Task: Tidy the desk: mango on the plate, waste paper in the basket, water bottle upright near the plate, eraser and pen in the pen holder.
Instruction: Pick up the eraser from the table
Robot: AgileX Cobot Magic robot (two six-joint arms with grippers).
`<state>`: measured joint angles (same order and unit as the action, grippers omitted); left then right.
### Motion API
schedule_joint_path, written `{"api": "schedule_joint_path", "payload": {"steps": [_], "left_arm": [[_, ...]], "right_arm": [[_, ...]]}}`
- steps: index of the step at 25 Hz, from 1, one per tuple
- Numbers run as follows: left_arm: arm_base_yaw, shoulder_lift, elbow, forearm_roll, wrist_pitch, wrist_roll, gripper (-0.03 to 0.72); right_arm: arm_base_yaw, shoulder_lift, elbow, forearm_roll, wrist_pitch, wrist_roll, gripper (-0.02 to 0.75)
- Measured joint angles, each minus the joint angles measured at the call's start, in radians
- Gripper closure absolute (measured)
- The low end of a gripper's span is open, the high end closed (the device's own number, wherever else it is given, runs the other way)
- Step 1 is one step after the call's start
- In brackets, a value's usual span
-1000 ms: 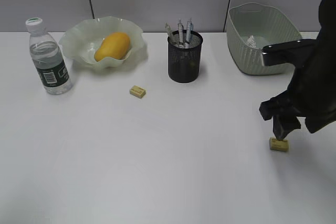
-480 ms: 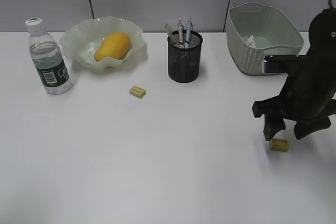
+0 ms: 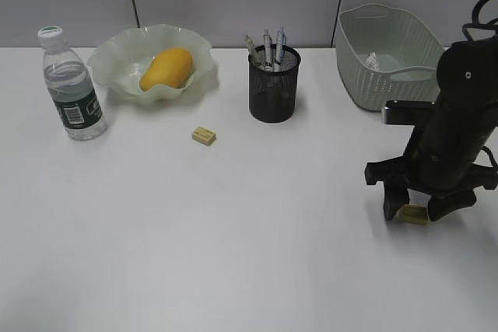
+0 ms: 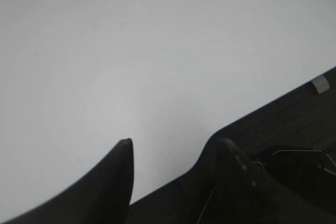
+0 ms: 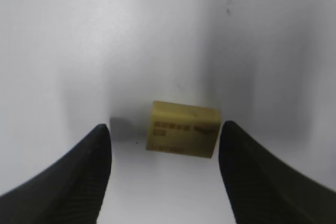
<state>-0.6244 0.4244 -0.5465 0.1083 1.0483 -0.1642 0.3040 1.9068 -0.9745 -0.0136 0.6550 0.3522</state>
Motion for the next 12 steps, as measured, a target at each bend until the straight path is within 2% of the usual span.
{"api": "schedule_joint_path", "payload": {"steps": [7, 9, 12], "left_arm": [[0.0, 0.0, 0.0, 0.0, 0.0, 0.0, 0.302], [0.0, 0.0, 0.0, 0.0, 0.0, 0.0, 0.302], [0.0, 0.0, 0.0, 0.0, 0.0, 0.0, 0.302]], "right_arm": [[0.0, 0.04, -0.001, 0.0, -0.008, 0.021, 0.24], [0.0, 0.04, -0.003, 0.0, -0.008, 0.025, 0.274], [0.0, 0.04, -0.003, 0.005, -0.01, 0.029, 0.371]]}}
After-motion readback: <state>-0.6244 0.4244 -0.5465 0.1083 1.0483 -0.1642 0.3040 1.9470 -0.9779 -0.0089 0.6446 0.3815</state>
